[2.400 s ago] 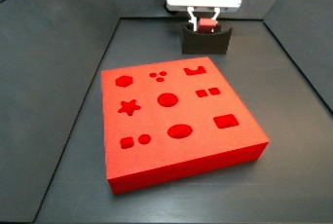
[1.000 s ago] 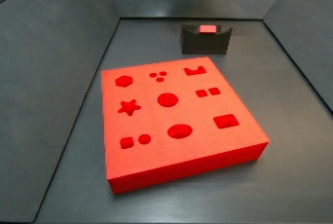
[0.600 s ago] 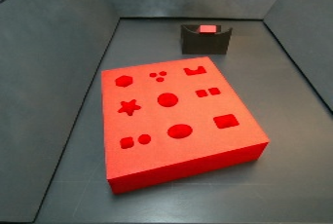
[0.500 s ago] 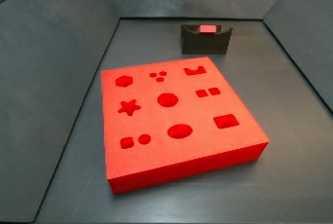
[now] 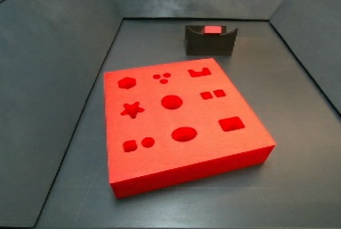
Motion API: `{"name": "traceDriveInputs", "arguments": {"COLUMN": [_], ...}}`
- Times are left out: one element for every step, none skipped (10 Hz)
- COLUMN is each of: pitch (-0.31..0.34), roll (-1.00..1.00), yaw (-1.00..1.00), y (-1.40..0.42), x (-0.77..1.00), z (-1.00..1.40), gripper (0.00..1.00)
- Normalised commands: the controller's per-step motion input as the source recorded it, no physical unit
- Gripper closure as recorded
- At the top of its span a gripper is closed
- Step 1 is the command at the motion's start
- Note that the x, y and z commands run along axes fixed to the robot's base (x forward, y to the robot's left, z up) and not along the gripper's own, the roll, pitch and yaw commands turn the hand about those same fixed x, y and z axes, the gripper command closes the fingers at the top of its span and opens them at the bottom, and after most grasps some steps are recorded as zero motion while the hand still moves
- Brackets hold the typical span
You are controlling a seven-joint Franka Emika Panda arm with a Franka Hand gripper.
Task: Pick up the double-square object. Move up. Rotate the double-square object. Place the double-square object on the fixture. Regrasp the double-square object. Move to above the board. Insert the double-square object.
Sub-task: Regrasp the double-square object.
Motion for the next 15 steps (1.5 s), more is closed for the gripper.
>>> {"name": "traceDriveInputs", "arguments": {"pitch": [0.016,0.009,0.005,0.002,0.002,0.006,0.009,0.012,0.019,0.029,0.041,0.051,0.082,0.106,0.131], "roll": [1.00,1.00,1.00,1.00,1.00,1.00,1.00,1.00,1.00,1.00,1.00,1.00,1.00,1.00,1.00], "yaw": [0.04,0.04,0.04,0.04,0.05,0.05,0.05,0.05,0.05,0.06,0.06,0.06,0.07,0.09,0.11], "y": [-0.03,-0.02,-0.02,-0.02,-0.02,-0.02,-0.02,-0.02,-0.02,-0.03,-0.03,-0.03,-0.03,-0.04,-0.04], "x": [-0.04,-0.03,-0.03,-0.02,-0.03,-0.02,-0.01,0.00,0.02,0.04,0.05,0.06,0.08,0.09,0.10], "z": [0.01,0.00,0.01,0.01,0.01,0.01,0.01,0.01,-0.01,0.00,-0.01,-0.01,-0.01,-0.01,-0.01], "gripper": [0.00,0.00,0.00,0.00,0.00,0.00,0.00,0.00,0.00,0.00,0.00,0.00,0.00,0.00,0.00]}}
